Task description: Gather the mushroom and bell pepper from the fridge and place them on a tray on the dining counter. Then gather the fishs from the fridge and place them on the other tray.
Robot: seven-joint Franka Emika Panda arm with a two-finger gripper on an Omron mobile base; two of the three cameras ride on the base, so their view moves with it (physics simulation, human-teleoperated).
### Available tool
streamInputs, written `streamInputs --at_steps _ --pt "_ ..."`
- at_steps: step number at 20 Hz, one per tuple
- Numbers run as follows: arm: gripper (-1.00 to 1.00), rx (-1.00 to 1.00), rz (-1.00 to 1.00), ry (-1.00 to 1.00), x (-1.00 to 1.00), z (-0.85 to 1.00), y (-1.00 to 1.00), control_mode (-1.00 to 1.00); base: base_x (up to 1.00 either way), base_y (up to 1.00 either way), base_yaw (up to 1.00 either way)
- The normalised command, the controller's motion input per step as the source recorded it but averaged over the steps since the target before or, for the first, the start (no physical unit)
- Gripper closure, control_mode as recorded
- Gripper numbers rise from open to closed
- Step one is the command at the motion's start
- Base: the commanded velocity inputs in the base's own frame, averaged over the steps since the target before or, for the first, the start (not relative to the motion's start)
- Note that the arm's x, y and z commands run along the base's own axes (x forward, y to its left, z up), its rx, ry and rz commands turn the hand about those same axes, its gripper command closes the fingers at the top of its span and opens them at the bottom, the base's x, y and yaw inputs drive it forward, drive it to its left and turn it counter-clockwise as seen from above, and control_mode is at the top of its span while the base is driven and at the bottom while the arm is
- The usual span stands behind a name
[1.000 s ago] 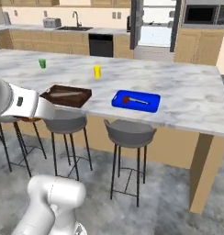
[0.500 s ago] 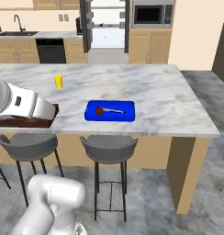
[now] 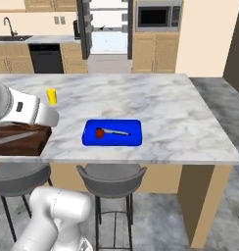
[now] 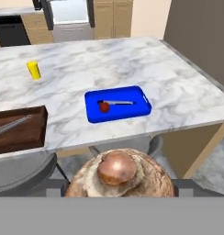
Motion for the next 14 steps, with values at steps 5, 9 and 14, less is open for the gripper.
streamInputs --at_steps 5,9,14 --pt "1.00 0.00 0.00 0.00 0.00 0.00 0.00 1.00 0.40 -0.08 0.07" --pt "1.00 0.00 0.00 0.00 0.00 0.00 0.00 1.00 0.46 -0.27 0.13" --pt "1.00 0.00 0.00 0.00 0.00 0.00 0.00 1.00 0.24 -0.29 0.08"
